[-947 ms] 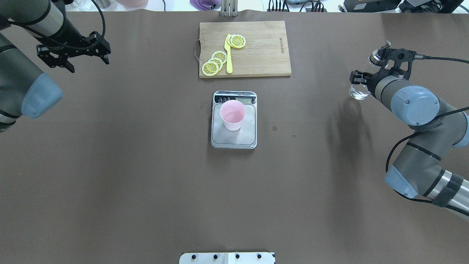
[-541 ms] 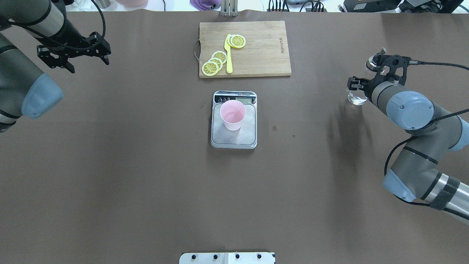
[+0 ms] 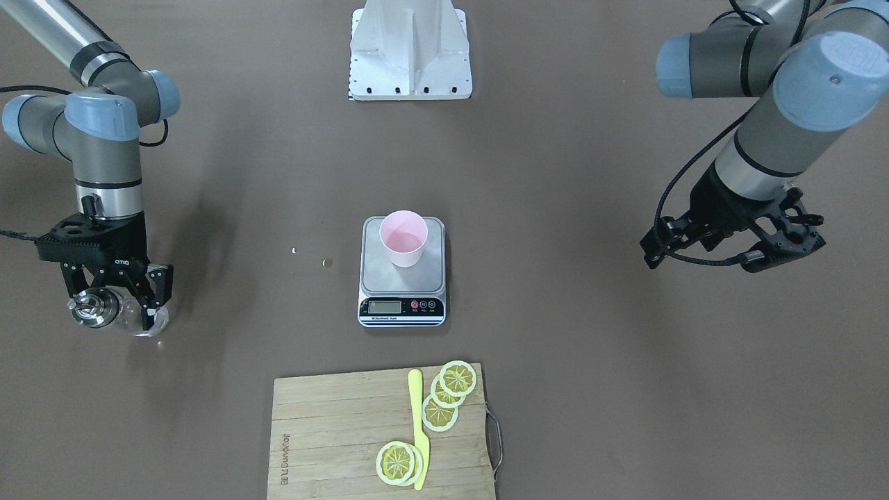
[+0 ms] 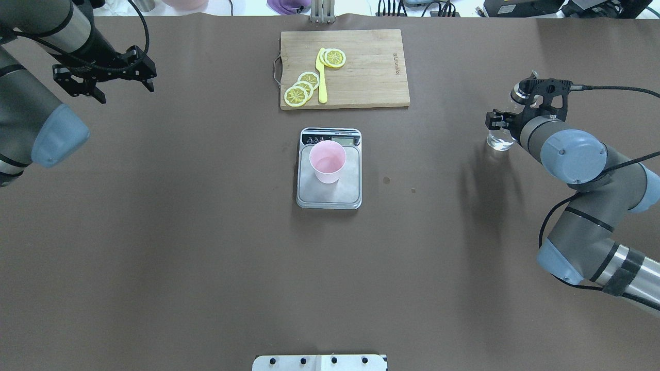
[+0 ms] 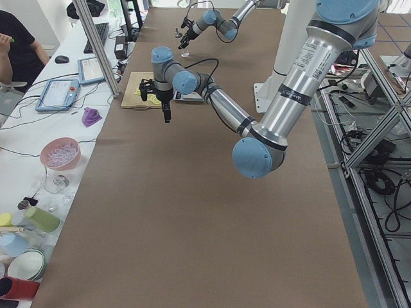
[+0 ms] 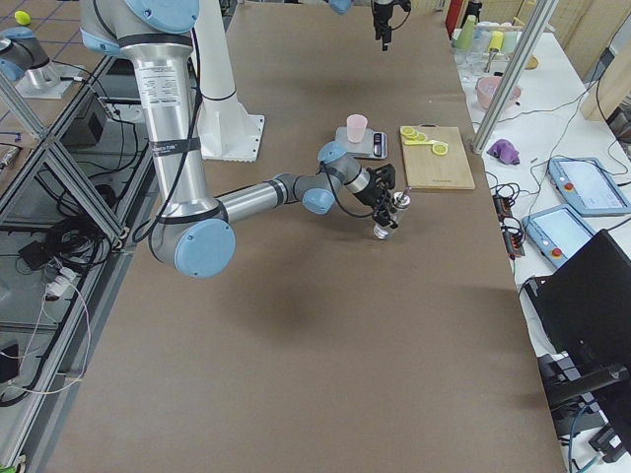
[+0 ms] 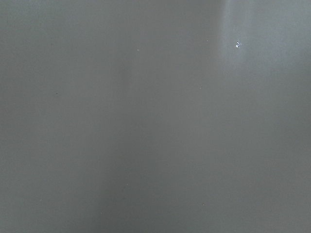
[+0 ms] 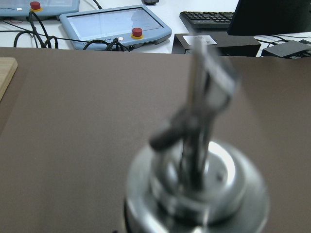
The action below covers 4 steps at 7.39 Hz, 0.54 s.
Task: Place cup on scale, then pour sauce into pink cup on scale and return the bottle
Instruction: 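Lower the glass sauce bottle onto the table with the right gripper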
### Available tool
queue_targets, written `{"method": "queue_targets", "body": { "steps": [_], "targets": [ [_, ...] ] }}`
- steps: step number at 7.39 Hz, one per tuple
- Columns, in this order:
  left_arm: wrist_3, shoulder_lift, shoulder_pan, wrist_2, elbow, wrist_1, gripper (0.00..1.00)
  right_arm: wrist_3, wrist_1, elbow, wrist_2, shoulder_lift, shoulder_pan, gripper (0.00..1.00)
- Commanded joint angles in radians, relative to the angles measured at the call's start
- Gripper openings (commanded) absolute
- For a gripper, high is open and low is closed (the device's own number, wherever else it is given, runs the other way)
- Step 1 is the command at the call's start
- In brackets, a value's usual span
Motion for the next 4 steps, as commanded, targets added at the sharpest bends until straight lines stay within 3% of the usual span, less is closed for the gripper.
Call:
{"method": "queue_targets", "body": {
  "steps": [1,3,4],
  "targets": [
    [0.000,0.000,0.000,0.000,0.004,0.000,0.99,0.006,0.001,0.003,-0.002,-0.009,-0.001,0.82],
    [0.000,0.000,0.002,0.000,0.004,0.000,0.99,0.009,0.001,0.013,0.002,-0.007,-0.001,0.99],
    [0.002,0.000,0.002,0.000,0.005,0.000,0.99,0.010,0.000,0.026,0.004,-0.010,-0.001,0.99]
  ]
}}
